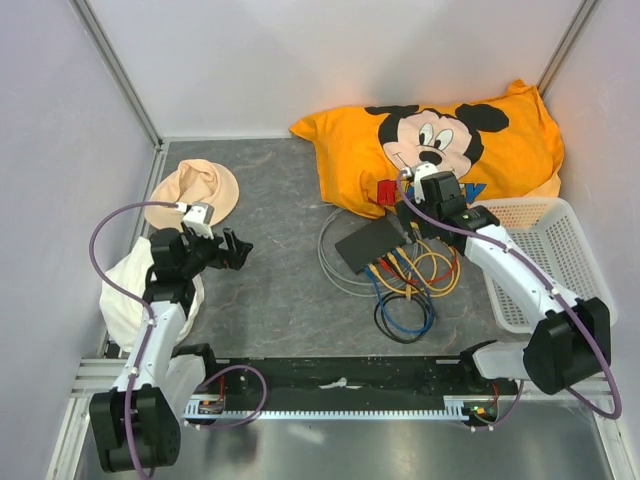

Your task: Pull the plug from the switch port

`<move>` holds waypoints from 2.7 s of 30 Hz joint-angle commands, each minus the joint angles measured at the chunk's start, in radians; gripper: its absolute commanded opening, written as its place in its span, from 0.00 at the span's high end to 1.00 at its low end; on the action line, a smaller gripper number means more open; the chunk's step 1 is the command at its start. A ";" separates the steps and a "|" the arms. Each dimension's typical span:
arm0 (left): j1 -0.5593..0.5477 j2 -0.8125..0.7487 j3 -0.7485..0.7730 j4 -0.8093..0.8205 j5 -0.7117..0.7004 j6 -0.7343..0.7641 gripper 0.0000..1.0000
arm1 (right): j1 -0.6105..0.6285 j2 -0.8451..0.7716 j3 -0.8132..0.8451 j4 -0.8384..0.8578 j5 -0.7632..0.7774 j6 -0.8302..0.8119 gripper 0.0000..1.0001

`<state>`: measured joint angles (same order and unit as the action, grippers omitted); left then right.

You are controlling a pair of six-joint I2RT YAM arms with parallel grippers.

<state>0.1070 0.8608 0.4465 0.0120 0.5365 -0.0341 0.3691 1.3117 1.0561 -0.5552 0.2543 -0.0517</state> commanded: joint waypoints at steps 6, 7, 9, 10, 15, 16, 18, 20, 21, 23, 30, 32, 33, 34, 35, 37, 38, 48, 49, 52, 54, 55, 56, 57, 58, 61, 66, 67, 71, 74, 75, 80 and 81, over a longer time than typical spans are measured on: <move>-0.047 0.055 0.046 -0.032 0.060 -0.004 0.01 | 0.002 0.159 0.110 -0.152 -0.149 -0.289 0.19; -0.049 0.044 0.044 -0.032 0.057 0.000 0.01 | 0.001 0.170 0.114 -0.167 -0.118 -0.324 0.23; -0.049 0.031 0.041 -0.033 0.060 0.014 0.01 | 0.001 0.176 0.105 -0.176 -0.115 -0.355 0.54; -0.047 0.026 0.043 -0.038 0.056 0.029 0.01 | 0.001 0.176 0.098 -0.172 -0.115 -0.370 0.67; -0.041 0.012 0.055 -0.060 0.060 0.085 0.01 | 0.002 0.262 0.123 -0.166 -0.046 -0.402 1.00; -0.041 0.017 0.051 -0.043 0.068 0.088 0.01 | 0.001 0.283 0.134 -0.166 -0.024 -0.410 1.00; -0.041 0.032 0.043 -0.030 0.075 0.071 0.01 | 0.001 0.348 0.146 -0.164 0.029 -0.416 1.00; -0.041 0.037 0.037 -0.021 0.089 0.050 0.01 | 0.002 0.379 0.162 -0.152 0.020 -0.421 1.00; -0.041 0.037 0.035 -0.018 0.094 0.045 0.01 | 0.002 0.402 0.162 -0.138 -0.001 -0.425 1.00; -0.041 0.037 0.034 -0.020 0.088 0.043 0.01 | 0.007 0.429 0.168 -0.089 -0.015 -0.431 1.00; -0.035 0.012 0.054 -0.084 0.077 0.066 0.01 | 0.065 0.636 0.311 -0.066 0.023 -0.491 1.00; -0.030 0.010 0.051 -0.083 0.077 0.074 0.01 | 0.097 0.658 0.352 -0.066 -0.006 -0.499 1.00; -0.027 0.009 0.050 -0.084 0.082 0.073 0.01 | 0.112 0.675 0.364 -0.068 -0.013 -0.496 1.00; -0.023 0.010 0.050 -0.083 0.082 0.072 0.01 | 0.148 0.681 0.387 -0.069 -0.019 -0.491 1.00; -0.021 0.012 0.049 -0.083 0.082 0.076 0.01 | 0.168 0.687 0.398 -0.074 -0.041 -0.479 1.00; -0.017 0.012 0.049 -0.083 0.080 0.079 0.01 | 0.232 0.707 0.433 -0.077 -0.067 -0.470 1.00; -0.018 0.015 0.049 -0.083 0.080 0.080 0.01 | 0.255 0.716 0.444 -0.077 -0.094 -0.459 1.00; -0.017 0.035 0.052 -0.055 0.007 0.043 0.01 | 0.502 0.842 0.682 -0.094 -0.349 -0.269 0.99; -0.016 0.034 0.054 -0.056 0.000 0.043 0.01 | 0.502 0.844 0.718 -0.089 -0.396 -0.245 0.99; -0.015 0.037 0.076 -0.078 -0.003 0.007 0.01 | 0.492 0.824 0.789 -0.106 -0.348 -0.194 0.98; -0.018 0.043 0.083 -0.093 0.025 -0.010 0.01 | 0.473 0.741 0.759 -0.098 -0.340 -0.185 0.95; -0.018 0.047 0.084 -0.093 0.039 -0.019 0.01 | 0.450 0.704 0.739 -0.094 -0.343 -0.178 0.93; -0.021 0.050 0.084 -0.095 0.065 -0.026 0.02 | 0.438 0.631 0.717 -0.095 -0.348 -0.175 0.86; -0.045 0.053 0.083 -0.093 0.133 -0.021 0.03 | 0.426 0.591 0.662 -0.095 -0.355 -0.174 0.80; -0.073 0.060 0.084 -0.093 0.164 -0.009 0.04 | 0.400 0.551 0.629 -0.097 -0.363 -0.180 0.73; -0.263 0.110 0.118 -0.142 0.233 0.129 0.04 | 0.367 0.410 0.494 -0.112 -0.334 -0.200 0.50; -0.534 0.262 0.185 -0.228 0.278 0.377 0.05 | 0.271 0.252 0.314 -0.192 -0.288 -0.117 0.30; -0.574 0.288 0.208 -0.262 0.276 0.425 0.05 | 0.220 0.238 0.292 -0.216 -0.291 -0.105 0.30; -0.771 0.369 0.235 -0.314 0.254 0.675 0.06 | 0.090 0.172 0.203 -0.218 -0.288 -0.085 0.30; -0.924 0.432 0.233 -0.261 0.162 0.835 0.06 | 0.030 0.172 0.196 -0.207 -0.276 -0.085 0.29; -0.973 0.448 0.233 -0.215 0.116 0.846 0.04 | 0.007 0.176 0.200 -0.204 -0.276 -0.083 0.30; -1.070 0.566 0.262 0.014 0.065 0.867 0.03 | -0.035 0.173 0.186 -0.177 -0.293 -0.083 0.29; -1.087 0.587 0.285 0.026 0.066 0.872 0.03 | -0.042 0.170 0.174 -0.172 -0.293 -0.082 0.29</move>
<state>-0.9287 1.3815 0.6567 -0.1421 0.6521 0.7128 0.3447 1.5066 1.2411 -0.7647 -0.0292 -0.1524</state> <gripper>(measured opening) 0.972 0.706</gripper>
